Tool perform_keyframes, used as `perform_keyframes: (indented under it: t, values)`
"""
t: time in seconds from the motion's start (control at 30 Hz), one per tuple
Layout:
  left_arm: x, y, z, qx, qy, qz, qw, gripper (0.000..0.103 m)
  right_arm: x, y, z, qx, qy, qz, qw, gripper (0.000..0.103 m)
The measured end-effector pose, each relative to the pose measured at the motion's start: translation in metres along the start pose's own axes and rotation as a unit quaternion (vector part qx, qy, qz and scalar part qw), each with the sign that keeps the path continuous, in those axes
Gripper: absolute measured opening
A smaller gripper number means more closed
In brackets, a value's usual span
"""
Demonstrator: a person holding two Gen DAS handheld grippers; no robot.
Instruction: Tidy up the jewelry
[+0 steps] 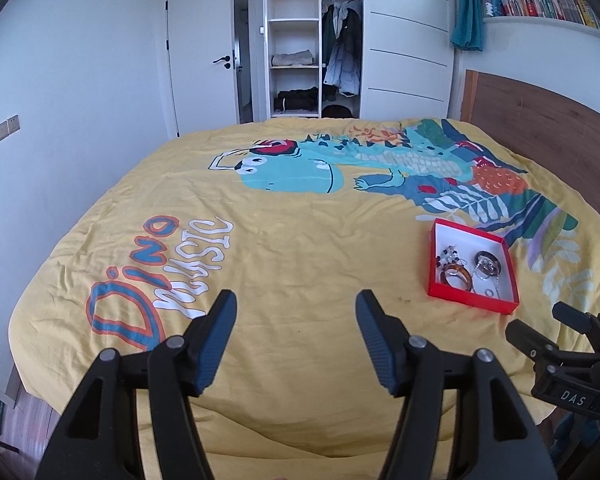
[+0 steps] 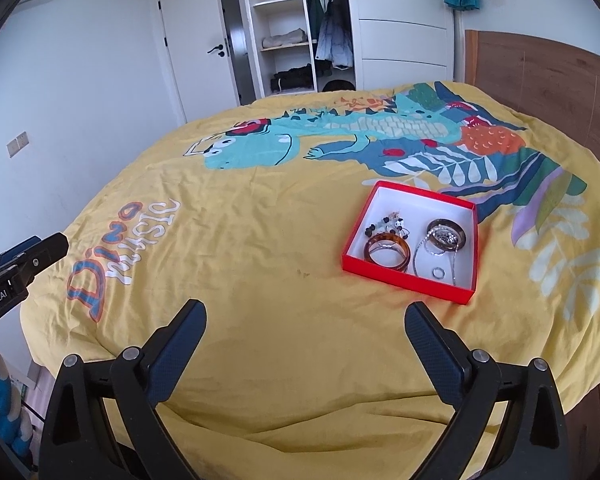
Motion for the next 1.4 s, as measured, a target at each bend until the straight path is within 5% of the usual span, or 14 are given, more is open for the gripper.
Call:
perform_keyframes:
  t: [1.4]
  values:
    - [-0.042, 0.001, 0.021, -0.006, 0.04, 0.003, 0.9992, 0.066, -0.045, -0.025, 0.019, -0.022, 0.044, 0.02, 0.999, 0.103]
Point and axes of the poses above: each gripper's, at about its wrist camera, not at the fingertips, and x roughly against the way its jaws point, y to its left, z to its underside, the point moved 5 cm from there along -x, roughly the way its jaws point, and after that the axes turned 4 degrees about y, right-handed, at the moved point
